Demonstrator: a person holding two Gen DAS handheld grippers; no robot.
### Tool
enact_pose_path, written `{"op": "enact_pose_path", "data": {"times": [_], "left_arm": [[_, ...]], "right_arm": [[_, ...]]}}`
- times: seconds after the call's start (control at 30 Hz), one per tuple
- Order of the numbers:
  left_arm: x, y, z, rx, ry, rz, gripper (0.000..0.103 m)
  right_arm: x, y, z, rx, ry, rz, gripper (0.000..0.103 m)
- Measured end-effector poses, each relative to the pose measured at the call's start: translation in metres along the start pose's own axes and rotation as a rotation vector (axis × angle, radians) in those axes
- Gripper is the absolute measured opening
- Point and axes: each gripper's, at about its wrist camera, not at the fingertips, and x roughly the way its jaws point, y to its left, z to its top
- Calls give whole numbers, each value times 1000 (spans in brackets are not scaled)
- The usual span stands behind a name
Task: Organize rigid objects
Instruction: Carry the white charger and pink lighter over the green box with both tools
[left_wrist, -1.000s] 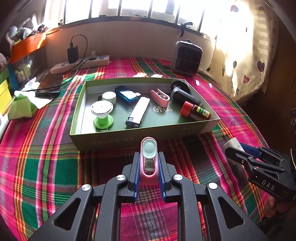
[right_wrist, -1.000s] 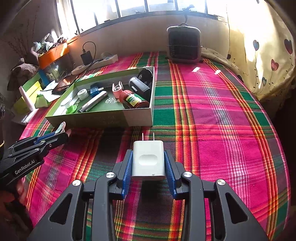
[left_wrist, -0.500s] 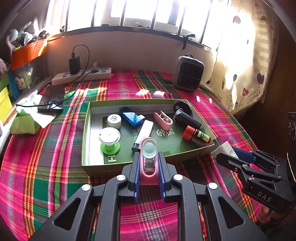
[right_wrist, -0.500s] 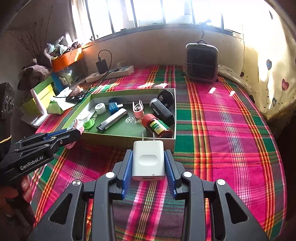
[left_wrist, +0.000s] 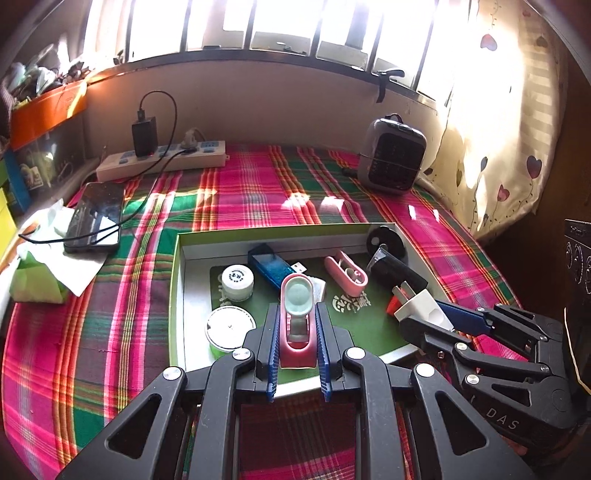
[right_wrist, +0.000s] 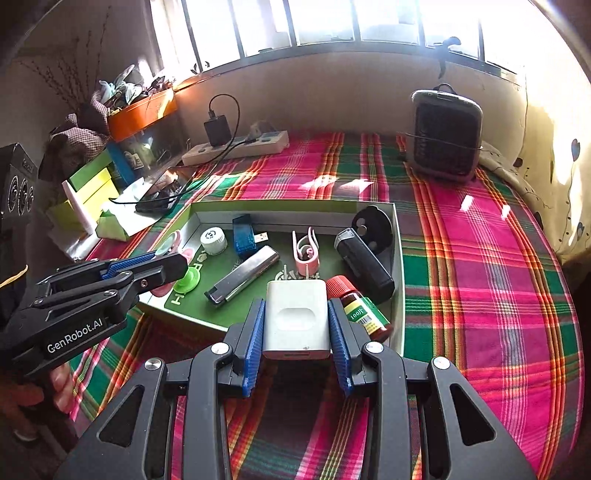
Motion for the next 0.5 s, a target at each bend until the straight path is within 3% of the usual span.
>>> {"op": "enact_pose_path", "data": {"times": [0.5], "left_arm": [[36, 5, 9, 0, 48, 8, 17]], "right_arm": [[42, 5, 13, -31, 67, 52, 35]]}}
